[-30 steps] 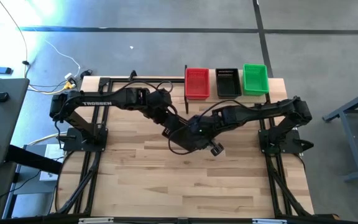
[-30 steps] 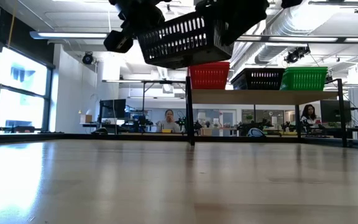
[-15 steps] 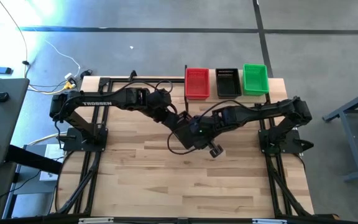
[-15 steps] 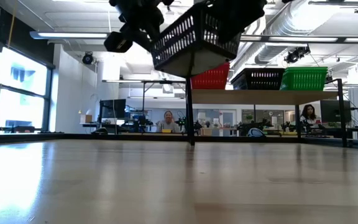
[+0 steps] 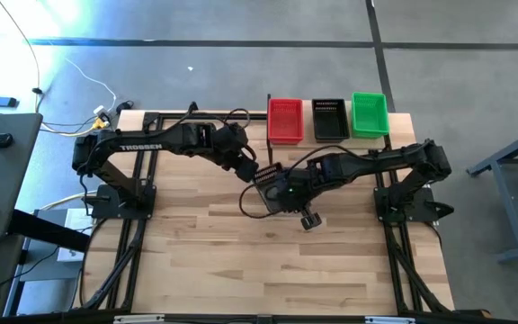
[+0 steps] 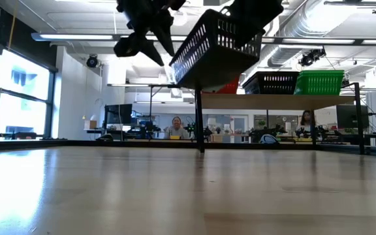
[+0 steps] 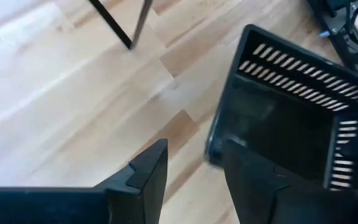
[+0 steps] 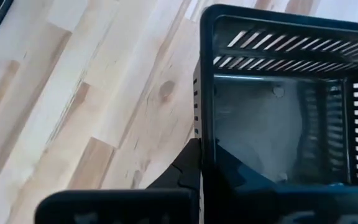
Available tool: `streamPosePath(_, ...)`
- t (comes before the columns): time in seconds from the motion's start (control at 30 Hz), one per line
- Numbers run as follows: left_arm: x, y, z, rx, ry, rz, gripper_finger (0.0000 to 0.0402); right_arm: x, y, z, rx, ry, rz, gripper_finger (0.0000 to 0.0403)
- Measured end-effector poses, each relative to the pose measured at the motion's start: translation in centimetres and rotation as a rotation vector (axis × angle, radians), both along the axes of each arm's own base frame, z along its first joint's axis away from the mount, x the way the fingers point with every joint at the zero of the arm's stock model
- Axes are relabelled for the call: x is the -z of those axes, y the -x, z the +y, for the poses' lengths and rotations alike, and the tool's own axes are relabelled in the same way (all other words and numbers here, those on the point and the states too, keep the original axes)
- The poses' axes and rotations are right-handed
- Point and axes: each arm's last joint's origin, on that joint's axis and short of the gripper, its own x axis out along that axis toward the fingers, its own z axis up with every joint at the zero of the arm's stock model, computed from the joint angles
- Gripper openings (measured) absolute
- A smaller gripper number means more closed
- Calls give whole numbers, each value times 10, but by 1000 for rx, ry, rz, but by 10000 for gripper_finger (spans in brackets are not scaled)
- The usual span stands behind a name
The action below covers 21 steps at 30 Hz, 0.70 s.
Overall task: Stack baskets on shelf by color
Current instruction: Stack the black basket on top of the other black baskets on the shelf
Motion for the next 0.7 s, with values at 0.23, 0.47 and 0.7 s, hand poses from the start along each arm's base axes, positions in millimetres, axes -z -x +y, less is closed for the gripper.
streamPosePath(0.23,0,4,11,60,-152,52,131,0,1,0,184,-77,36,0)
streamPosePath(0.47,0,6,19,153,-336,141,122,1,4,5,385,-171,109,0)
streamPosePath(0.7,-1,7,21,247,-465,216,122,2,9,16,469,-305,202,0)
